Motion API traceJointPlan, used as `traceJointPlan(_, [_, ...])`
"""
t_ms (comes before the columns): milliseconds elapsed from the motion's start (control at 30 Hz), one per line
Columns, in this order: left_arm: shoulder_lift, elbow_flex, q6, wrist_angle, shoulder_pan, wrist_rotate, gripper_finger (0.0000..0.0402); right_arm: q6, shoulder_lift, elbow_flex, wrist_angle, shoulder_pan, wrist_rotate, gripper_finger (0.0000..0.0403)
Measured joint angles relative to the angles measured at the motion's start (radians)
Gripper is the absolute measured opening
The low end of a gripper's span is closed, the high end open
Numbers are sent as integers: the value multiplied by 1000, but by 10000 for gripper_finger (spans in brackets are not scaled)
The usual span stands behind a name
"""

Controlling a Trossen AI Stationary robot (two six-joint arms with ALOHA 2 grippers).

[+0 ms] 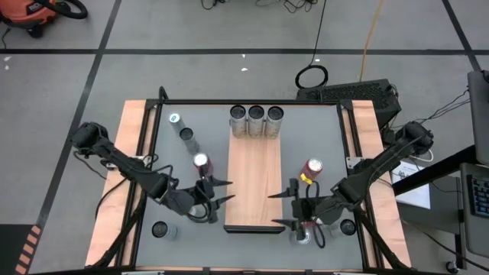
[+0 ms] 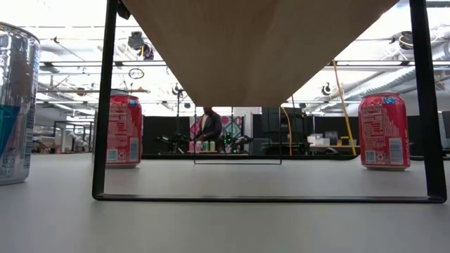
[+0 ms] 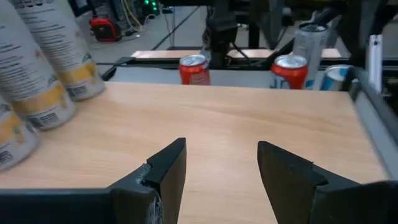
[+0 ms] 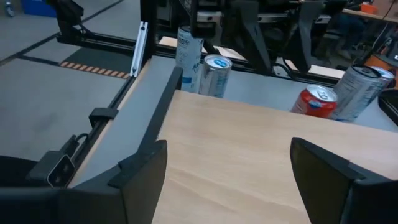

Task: Place canned beverage on shelf
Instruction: Put the bottom left blue soda can on the shelf

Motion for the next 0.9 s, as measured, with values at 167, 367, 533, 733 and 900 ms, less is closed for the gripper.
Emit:
traceJointPlan(167, [31,0,-69,0,-26,-10,193,-24,41,0,79,-1,0,286])
traceJointPlan(367, [62,0,-120,-23,-59,-38,193,-28,48,0,104,-1,0,286])
traceJointPlan(533, [62,0,-172,-82,-73,-104,193,-29,48,0,104,-1,0,286])
traceJointPlan(733, [61,0,-172,-158,-79,-186,193,-72,48,0,108,-2,3,286])
traceJointPlan(900, [25,0,-172,-199,-94,-169,193,-103,48,0,112,-2,3,286])
